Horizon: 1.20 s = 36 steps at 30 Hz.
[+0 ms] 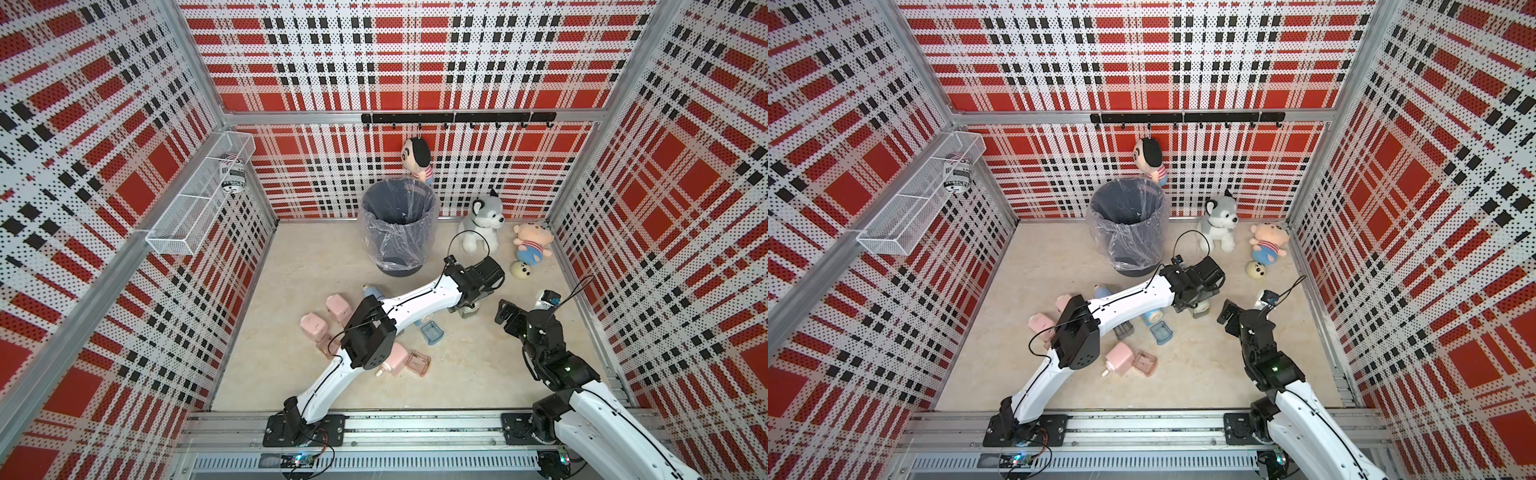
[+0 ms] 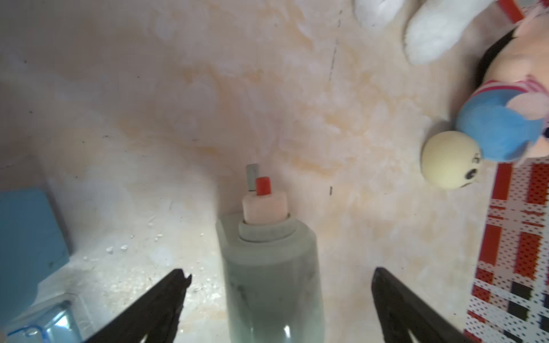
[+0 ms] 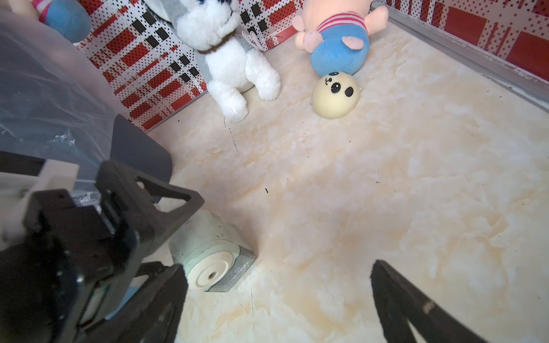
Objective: Take out the pencil sharpener tray and clean the shavings
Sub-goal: Pick up the pencil sharpener from the center of the board.
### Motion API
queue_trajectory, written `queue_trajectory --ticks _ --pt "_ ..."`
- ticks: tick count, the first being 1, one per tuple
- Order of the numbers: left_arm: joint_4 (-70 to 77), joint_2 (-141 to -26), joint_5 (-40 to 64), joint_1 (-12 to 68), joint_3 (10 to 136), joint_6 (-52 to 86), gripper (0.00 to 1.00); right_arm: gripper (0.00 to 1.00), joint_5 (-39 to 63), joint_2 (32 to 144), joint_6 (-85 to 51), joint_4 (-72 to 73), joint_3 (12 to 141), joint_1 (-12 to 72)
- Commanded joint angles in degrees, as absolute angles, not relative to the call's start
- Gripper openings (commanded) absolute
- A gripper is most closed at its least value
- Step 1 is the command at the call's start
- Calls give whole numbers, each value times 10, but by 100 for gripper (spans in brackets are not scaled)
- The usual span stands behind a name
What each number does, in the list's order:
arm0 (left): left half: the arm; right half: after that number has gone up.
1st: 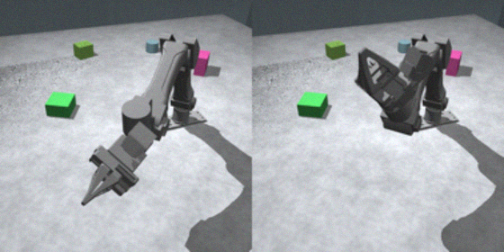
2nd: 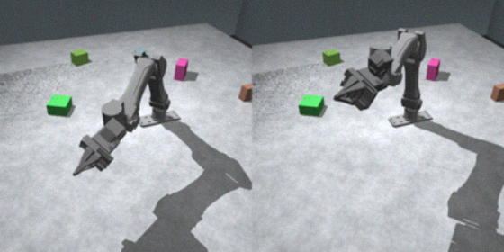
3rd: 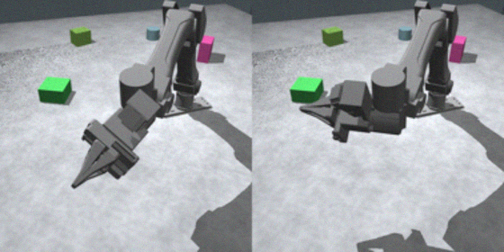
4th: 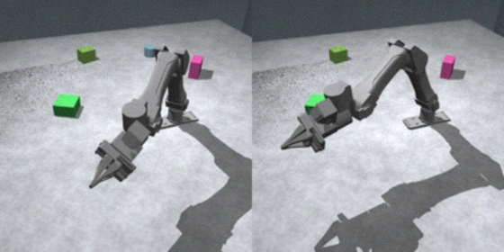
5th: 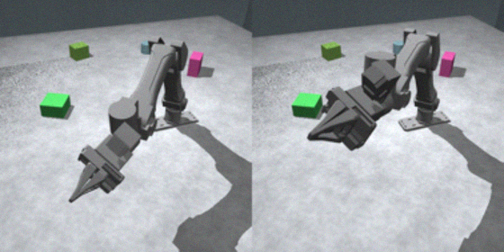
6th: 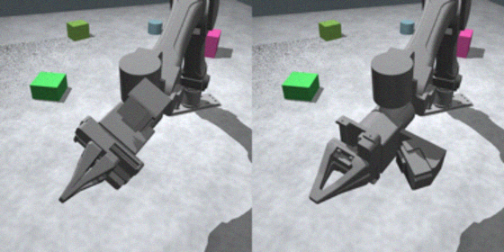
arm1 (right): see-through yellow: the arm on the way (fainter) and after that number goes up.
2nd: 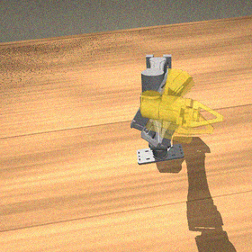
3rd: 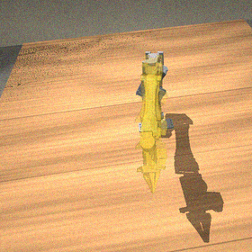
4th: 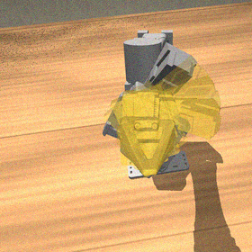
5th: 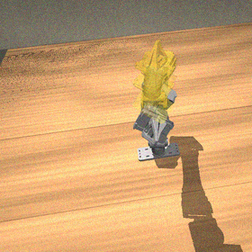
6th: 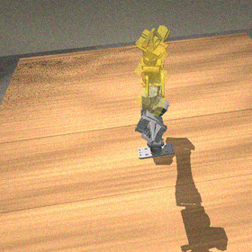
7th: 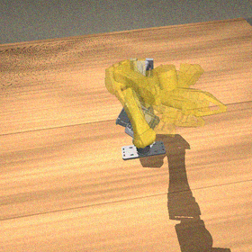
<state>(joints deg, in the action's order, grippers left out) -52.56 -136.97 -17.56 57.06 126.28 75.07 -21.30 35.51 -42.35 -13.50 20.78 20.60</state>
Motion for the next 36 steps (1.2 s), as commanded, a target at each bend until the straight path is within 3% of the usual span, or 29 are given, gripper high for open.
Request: queue_trajectory --ticks 1,13,22,36 --pt "-560 -1396 -154 555 1293 763 96 100 -207 341 -426 -140 203 198" --pt "-555 -1415 -140 554 1308 770 85 100 -202 338 -424 -139 201 193" --pt "-555 -1413 -126 563 1305 780 85 100 -197 339 -420 -137 201 192" --pt "-551 -1404 -120 565 1292 776 48 100 -193 344 -417 -131 199 192"
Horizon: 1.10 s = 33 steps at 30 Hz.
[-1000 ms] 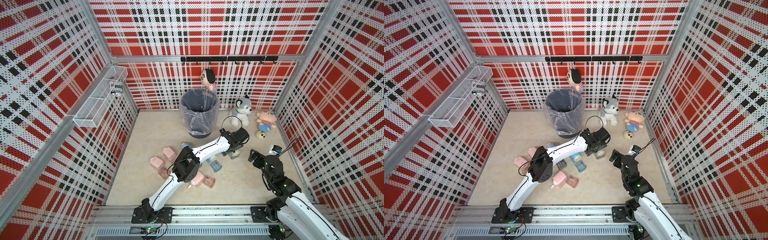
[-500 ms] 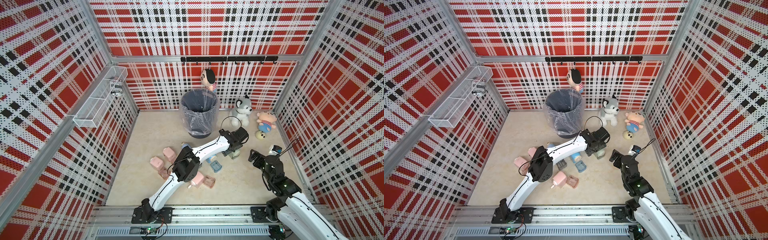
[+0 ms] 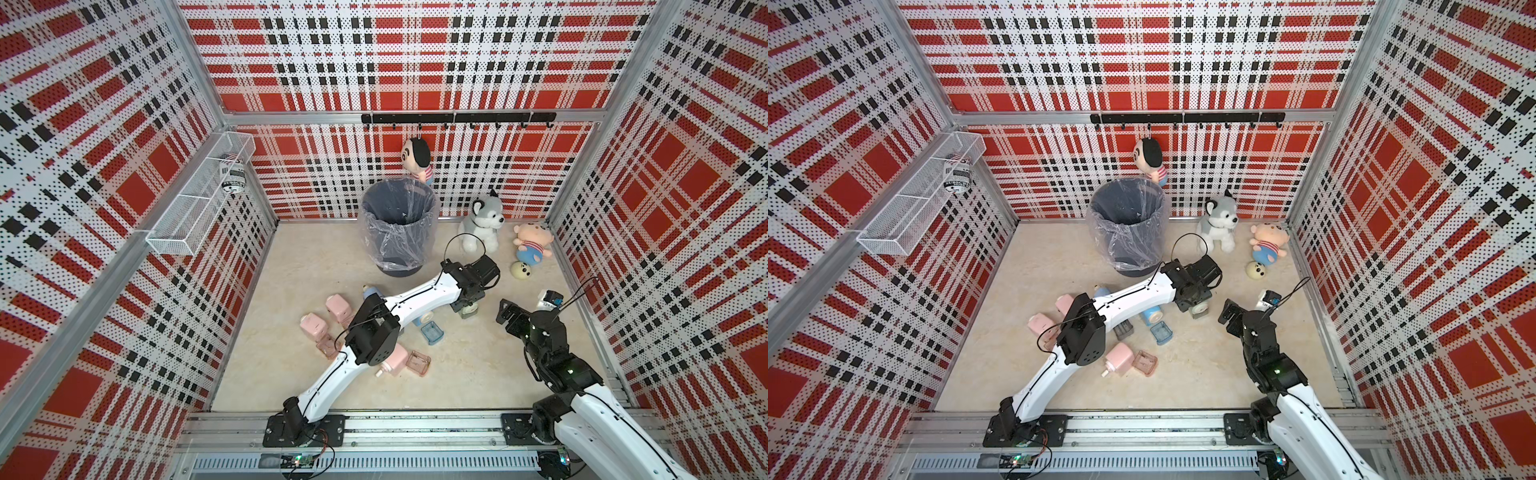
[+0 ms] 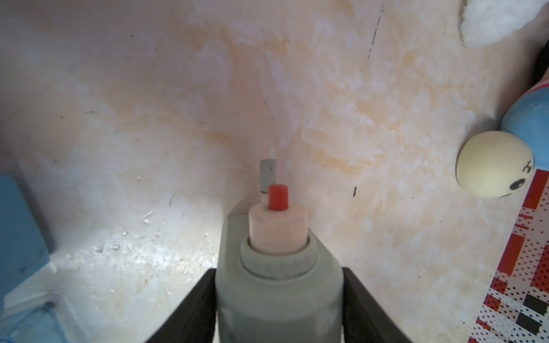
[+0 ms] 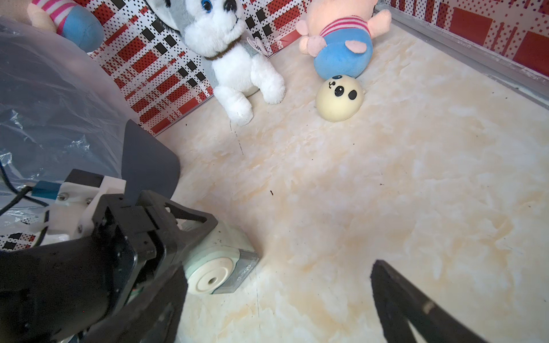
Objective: Take out the pencil sharpener tray and clean the shavings
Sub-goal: Pick up the pencil sharpener from the center of the board.
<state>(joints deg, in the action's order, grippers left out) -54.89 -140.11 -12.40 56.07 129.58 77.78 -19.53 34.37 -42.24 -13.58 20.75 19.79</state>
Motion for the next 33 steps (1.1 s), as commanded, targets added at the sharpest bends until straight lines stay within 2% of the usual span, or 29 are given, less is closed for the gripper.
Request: queue_trajectory --ticks 1,5,7,17,25,28,33 --pt "-551 -1400 -119 565 1289 775 43 100 -190 345 -416 -128 198 192" --pt "-552 -1376 -124 567 1265 774 29 100 -177 351 -408 -118 194 192" --pt "-551 -1360 -129 567 1249 773 25 100 -171 356 -404 -115 196 192" --pt "-551 -1282 -157 568 1187 770 23 100 -121 372 -353 -85 192 192" --pt "-553 -1240 -146 548 1159 752 22 100 -41 386 -307 -38 189 196" --pt "-558 -1219 -138 538 1149 746 22 100 -42 388 -291 -11 184 218" --pt "-569 -1175 -126 519 1122 743 22 100 -90 398 -249 34 185 300"
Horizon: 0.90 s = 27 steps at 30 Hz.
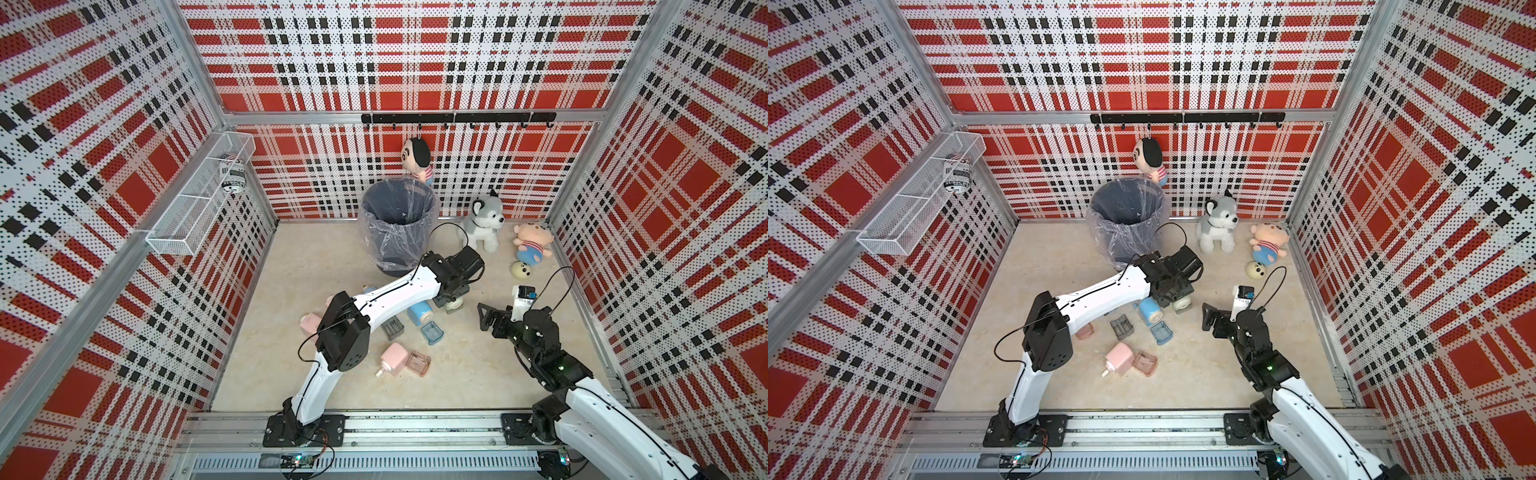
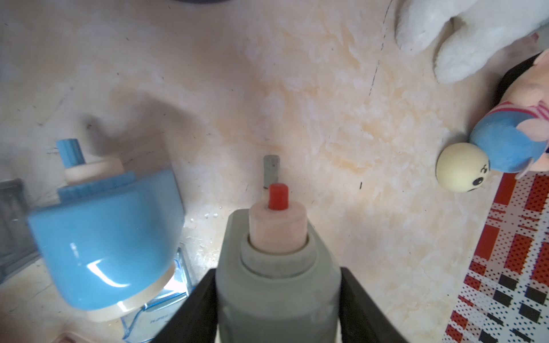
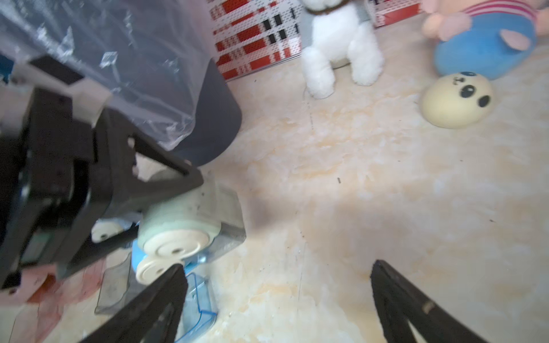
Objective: Take out the pencil sharpener tray and clean the shavings
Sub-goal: Pick up the pencil sharpener from the center of the board, then open the container of the pencil sharpener.
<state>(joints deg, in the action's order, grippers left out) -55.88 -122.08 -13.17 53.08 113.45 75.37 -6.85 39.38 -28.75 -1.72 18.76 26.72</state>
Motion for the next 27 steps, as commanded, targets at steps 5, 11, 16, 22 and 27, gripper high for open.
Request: queue_trajectory --ticks 5,11,16,22,27 --pt "-568 -1129 -112 502 1083 745 22 100 -145 417 -186 88 181 376" --pt "-574 -1098 -77 478 1064 748 22 100 -235 468 -73 162 178 488" --pt "-592 -1085 -52 467 1070 749 21 100 -276 532 2 242 172 546" --pt "-604 -1068 -35 463 1066 751 21 100 -283 596 39 302 178 558" --pt "-604 -1053 -26 463 1053 751 21 91 -297 634 51 335 186 559"
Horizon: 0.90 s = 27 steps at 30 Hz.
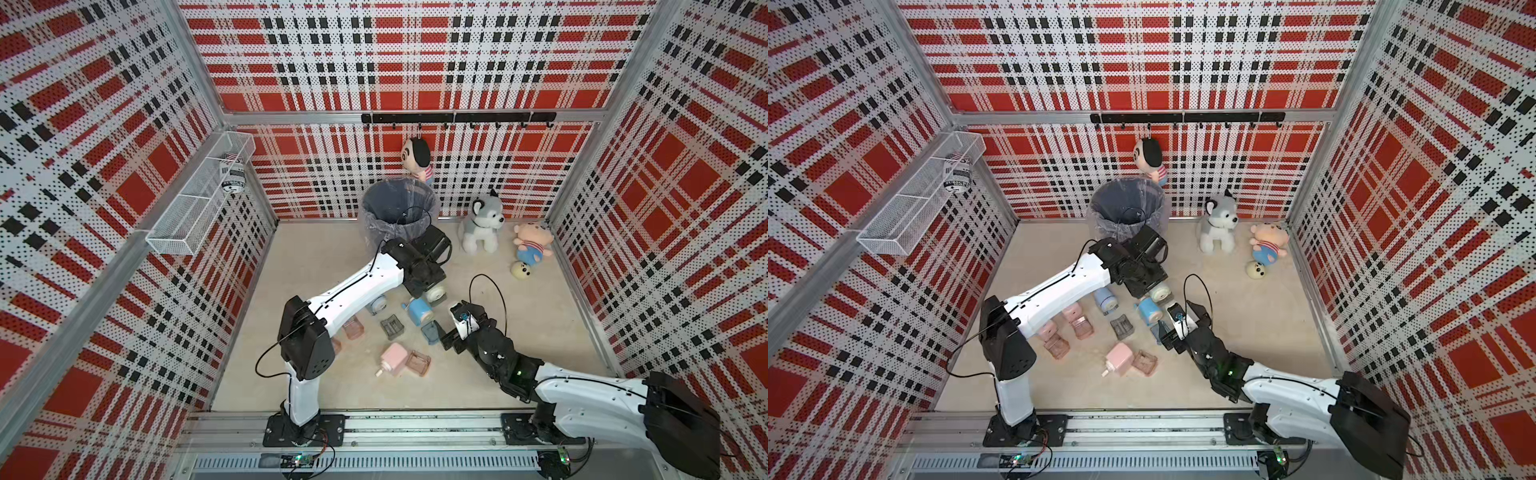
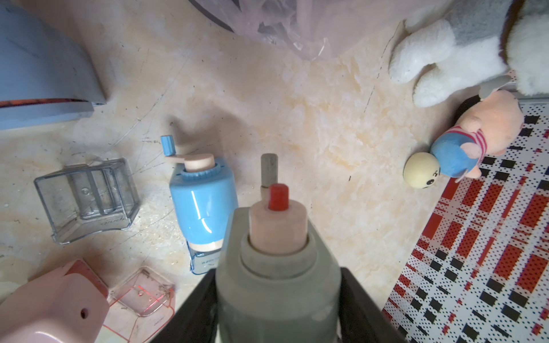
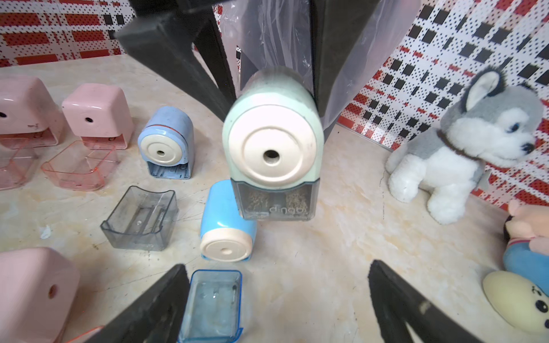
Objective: Take out the pencil sharpener tray and clean the shavings
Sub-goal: Open the container of the pencil sharpener.
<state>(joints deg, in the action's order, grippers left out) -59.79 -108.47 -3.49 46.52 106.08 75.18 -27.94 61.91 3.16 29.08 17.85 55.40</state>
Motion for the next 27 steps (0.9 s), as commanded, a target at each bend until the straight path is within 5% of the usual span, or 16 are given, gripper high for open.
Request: queue_trajectory --ticks 1,27 --pt "-604 -1049 -26 463 1050 751 21 87 -295 642 51 343 187 559" --pt "-603 -1018 -26 464 1023 754 20 67 -262 770 24 450 232 540"
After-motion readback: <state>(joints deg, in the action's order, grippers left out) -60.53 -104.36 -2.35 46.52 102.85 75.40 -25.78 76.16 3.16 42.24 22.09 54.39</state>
